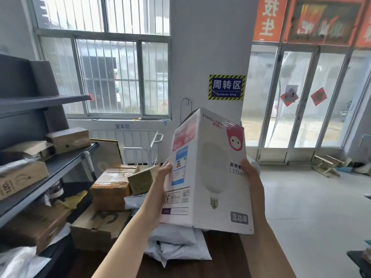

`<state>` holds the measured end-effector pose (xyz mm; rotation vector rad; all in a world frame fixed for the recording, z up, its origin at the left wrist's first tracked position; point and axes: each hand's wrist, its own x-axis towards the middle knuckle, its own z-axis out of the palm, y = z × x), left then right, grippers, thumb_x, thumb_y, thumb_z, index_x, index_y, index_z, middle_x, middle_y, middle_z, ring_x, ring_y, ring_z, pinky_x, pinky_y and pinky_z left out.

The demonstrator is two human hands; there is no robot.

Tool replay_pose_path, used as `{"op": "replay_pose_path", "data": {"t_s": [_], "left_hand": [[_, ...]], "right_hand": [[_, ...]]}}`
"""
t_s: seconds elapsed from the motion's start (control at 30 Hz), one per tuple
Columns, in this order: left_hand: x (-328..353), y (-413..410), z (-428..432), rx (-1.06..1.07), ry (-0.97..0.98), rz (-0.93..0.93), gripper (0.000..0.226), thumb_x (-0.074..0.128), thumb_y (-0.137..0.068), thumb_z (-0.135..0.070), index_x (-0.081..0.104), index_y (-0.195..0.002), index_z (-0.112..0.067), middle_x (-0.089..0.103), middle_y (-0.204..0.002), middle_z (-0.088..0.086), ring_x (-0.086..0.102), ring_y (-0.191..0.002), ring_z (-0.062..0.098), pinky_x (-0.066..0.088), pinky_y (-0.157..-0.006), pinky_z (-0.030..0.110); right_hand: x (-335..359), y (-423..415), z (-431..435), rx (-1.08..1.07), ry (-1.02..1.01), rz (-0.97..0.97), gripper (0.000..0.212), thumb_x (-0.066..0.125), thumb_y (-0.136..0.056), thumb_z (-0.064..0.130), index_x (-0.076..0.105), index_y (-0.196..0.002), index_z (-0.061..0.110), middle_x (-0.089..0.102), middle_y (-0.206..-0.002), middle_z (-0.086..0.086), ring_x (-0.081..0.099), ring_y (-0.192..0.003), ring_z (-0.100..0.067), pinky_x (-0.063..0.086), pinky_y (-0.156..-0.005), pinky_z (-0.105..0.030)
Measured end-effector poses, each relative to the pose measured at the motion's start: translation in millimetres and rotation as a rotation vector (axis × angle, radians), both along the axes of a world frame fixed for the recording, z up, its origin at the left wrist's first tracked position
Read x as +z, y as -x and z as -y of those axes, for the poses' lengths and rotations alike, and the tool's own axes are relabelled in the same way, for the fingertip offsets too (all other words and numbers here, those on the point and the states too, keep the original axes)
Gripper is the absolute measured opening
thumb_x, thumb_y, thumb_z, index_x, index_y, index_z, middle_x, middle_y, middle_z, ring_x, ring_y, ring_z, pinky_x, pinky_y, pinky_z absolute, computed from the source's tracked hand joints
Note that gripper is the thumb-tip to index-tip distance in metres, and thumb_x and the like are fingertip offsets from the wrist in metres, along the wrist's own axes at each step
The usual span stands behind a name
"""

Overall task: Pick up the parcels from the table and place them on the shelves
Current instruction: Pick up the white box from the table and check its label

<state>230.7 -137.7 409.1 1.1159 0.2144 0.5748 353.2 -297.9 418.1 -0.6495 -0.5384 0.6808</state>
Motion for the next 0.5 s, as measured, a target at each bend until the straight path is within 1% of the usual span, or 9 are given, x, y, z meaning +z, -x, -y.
{"op": "replay_pose_path", "data": {"t_s": [0.07,0.13,0.2,0.23,0.3,0.33,0.4,0.43,0.5], "left_hand": [[2.2,6.5,-3.5,-0.163,0.117,0.044,0.048,0.083,-0.065,-0.04,0.076,-0.103,-0.011,0.08,-0.092,0.016,0.079,-0.071,0.031,0.064,-0.057,0.038],[5.9,11.5,-8.1,-0.248,0.12,0.137,0.049,0.092,-0.054,-0.038,0.082,-0.094,-0.011,0.08,-0.09,0.017,0.079,-0.071,0.032,0.063,-0.054,0.036],[13.0,11.9,-9.8,-0.204,0.102,0.148,0.044,0.074,-0.074,-0.043,0.079,-0.104,-0.011,0.08,-0.094,0.016,0.078,-0.075,0.032,0.063,-0.057,0.037],[14.3,9.1,-11.3,-0.147,0.07,0.119,0.045,0.061,-0.083,-0.04,0.073,-0.114,-0.01,0.08,-0.096,0.015,0.078,-0.078,0.032,0.063,-0.059,0.039],[17.3,1.0,-9.6,-0.024,-0.033,0.073,0.042,0.047,-0.093,-0.032,0.059,-0.127,-0.011,0.077,-0.102,0.015,0.074,-0.087,0.036,0.063,-0.067,0.044],[16.1,-3.3,-7.7,0.051,-0.115,0.064,0.038,0.046,-0.097,-0.03,0.057,-0.13,-0.014,0.077,-0.105,0.014,0.073,-0.091,0.037,0.061,-0.072,0.047],[12.9,-9.0,-4.1,0.165,-0.255,0.039,0.036,0.05,-0.099,-0.033,0.058,-0.132,-0.022,0.079,-0.107,0.01,0.075,-0.097,0.036,0.062,-0.076,0.047],[12.1,-9.4,-3.2,0.174,-0.287,0.042,0.037,0.051,-0.098,-0.035,0.058,-0.134,-0.027,0.079,-0.11,0.007,0.075,-0.099,0.033,0.062,-0.078,0.046],[13.1,-5.9,-2.4,0.154,-0.308,0.036,0.04,0.049,-0.098,-0.043,0.058,-0.136,-0.036,0.075,-0.122,0.0,0.071,-0.111,0.024,0.058,-0.091,0.047]], "right_hand": [[5.2,-0.4,-4.0,-0.024,0.041,-0.025,0.035,0.058,-0.084,0.036,0.064,-0.112,0.015,0.079,-0.08,-0.009,0.075,-0.057,-0.022,0.061,-0.05,-0.03],[2.9,-4.2,-8.8,-0.193,0.201,0.141,0.041,0.062,-0.087,0.035,0.056,-0.124,0.02,0.076,-0.091,-0.006,0.075,-0.058,-0.012,0.06,-0.047,-0.026],[-1.5,-10.8,-15.5,-0.539,0.388,0.363,0.049,0.069,-0.086,0.034,0.05,-0.131,0.031,0.068,-0.111,0.003,0.074,-0.074,-0.001,0.062,-0.06,-0.025],[-2.2,-12.0,-17.7,-0.628,0.406,0.444,0.049,0.071,-0.084,0.038,0.052,-0.129,0.037,0.066,-0.115,0.011,0.071,-0.086,0.001,0.063,-0.069,-0.028],[-0.2,-10.0,-21.9,-0.619,0.368,0.576,0.038,0.067,-0.077,0.064,0.057,-0.114,0.057,0.066,-0.109,0.032,0.065,-0.102,0.006,0.062,-0.069,-0.022],[1.7,-7.0,-24.1,-0.558,0.371,0.622,0.042,0.061,-0.07,0.077,0.056,-0.11,0.063,0.065,-0.108,0.039,0.064,-0.105,0.009,0.061,-0.066,-0.018],[1.1,-6.0,-28.8,-0.4,0.386,0.633,0.072,0.061,-0.057,0.087,0.052,-0.123,0.058,0.066,-0.116,0.029,0.069,-0.106,0.0,0.063,-0.074,-0.027],[0.2,-7.1,-29.9,-0.326,0.392,0.609,0.08,0.067,-0.058,0.08,0.048,-0.13,0.051,0.068,-0.12,0.017,0.071,-0.106,-0.011,0.063,-0.079,-0.037],[5.1,-4.2,-25.0,-0.246,0.338,0.517,0.068,0.074,-0.071,0.051,0.048,-0.132,0.038,0.071,-0.118,-0.003,0.074,-0.101,-0.026,0.063,-0.077,-0.046]]}}
